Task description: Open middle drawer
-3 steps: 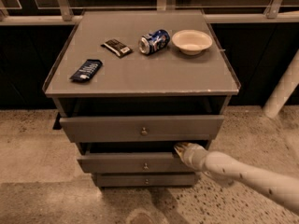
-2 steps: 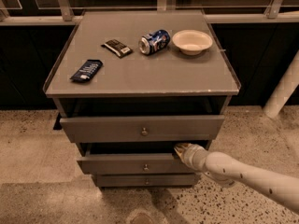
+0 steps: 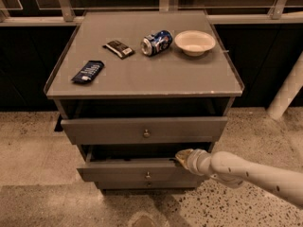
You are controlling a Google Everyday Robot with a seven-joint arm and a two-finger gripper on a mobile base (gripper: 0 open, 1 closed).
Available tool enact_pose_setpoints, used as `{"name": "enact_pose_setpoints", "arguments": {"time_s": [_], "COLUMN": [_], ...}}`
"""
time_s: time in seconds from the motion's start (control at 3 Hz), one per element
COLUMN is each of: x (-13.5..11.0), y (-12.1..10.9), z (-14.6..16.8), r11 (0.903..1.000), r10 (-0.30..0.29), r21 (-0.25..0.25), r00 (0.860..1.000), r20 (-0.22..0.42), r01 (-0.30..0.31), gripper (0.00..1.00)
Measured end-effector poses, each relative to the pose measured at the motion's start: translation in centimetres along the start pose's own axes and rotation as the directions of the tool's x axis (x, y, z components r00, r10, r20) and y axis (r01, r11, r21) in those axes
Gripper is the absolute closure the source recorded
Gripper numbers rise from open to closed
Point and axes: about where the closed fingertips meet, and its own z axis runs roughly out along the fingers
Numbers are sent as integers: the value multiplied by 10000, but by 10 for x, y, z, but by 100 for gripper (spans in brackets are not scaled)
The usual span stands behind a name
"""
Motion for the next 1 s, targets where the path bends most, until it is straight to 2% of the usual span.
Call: {"name": "enact_pose_setpoints", "arguments": {"time_s": [0.33,0.67,1.0], "x": [17,19,19], "y": [31,53,53], "z": [-30,-34,-34], "r11": [9868,9705,9705], "r10": [633,605,605], "r21": [-1433,-2267,-2268], "r00": [9940,9930,9930], "r20": [-887,-1017,-1017], "r01": [-757,-823,-824], "gripper": [100,100,100]}}
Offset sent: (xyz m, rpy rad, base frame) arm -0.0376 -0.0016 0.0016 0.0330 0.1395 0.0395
